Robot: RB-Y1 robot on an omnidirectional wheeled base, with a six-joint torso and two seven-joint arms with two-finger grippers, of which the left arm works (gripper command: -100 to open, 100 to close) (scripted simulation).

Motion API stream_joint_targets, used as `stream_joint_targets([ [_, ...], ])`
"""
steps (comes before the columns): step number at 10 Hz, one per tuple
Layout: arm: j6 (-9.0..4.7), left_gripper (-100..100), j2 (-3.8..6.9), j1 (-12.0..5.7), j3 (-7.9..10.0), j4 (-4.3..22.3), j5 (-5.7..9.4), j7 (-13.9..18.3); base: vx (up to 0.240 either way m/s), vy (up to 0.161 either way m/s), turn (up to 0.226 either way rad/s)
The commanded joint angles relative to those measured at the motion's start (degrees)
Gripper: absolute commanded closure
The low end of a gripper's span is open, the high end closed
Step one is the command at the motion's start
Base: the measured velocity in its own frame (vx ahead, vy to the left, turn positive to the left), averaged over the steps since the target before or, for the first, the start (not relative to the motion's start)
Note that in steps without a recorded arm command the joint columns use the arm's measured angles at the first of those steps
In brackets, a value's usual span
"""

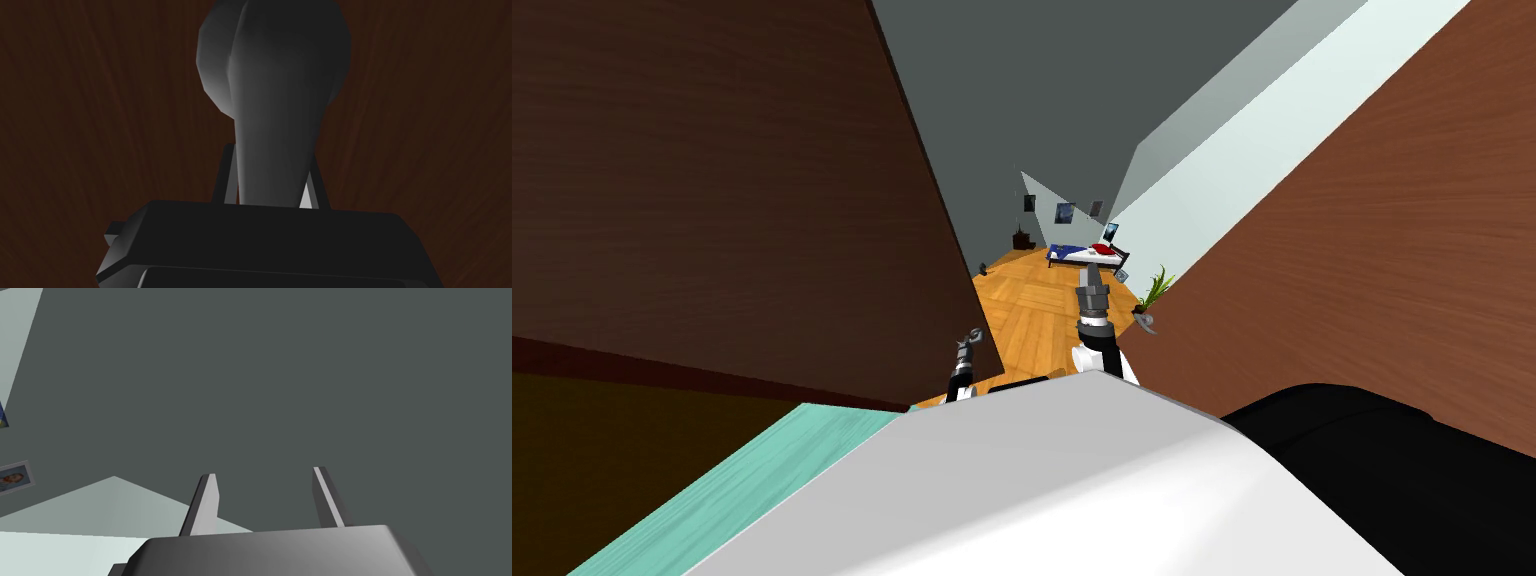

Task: Push the door open

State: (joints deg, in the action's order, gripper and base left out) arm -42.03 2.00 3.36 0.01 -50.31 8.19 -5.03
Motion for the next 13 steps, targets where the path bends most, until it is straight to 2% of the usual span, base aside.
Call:
stream_joint_targets([
  [1,-0.28,100,0.61,-0.62,0.97,-0.01,0.42,-0.30,0.182,-0.040,0.040],
  [2,-0.28,100,0.61,-0.62,0.97,-0.01,0.42,-0.30,0.126,-0.022,0.013],
  [3,-0.33,100,1.13,-0.69,2.09,0.08,0.97,-0.62,0.159,-0.033,0.059],
  [7,-0.43,100,1.82,-0.82,4.46,0.29,2.11,-1.30,0.189,-0.058,0.059],
  [11,-0.55,100,2.06,-1.00,7.48,0.55,3.58,-2.17,0.211,-0.059,0.070],
  [13,-0.55,100,2.06,-1.00,7.48,0.55,3.58,-2.17,0.080,-0.017,0.016],
])
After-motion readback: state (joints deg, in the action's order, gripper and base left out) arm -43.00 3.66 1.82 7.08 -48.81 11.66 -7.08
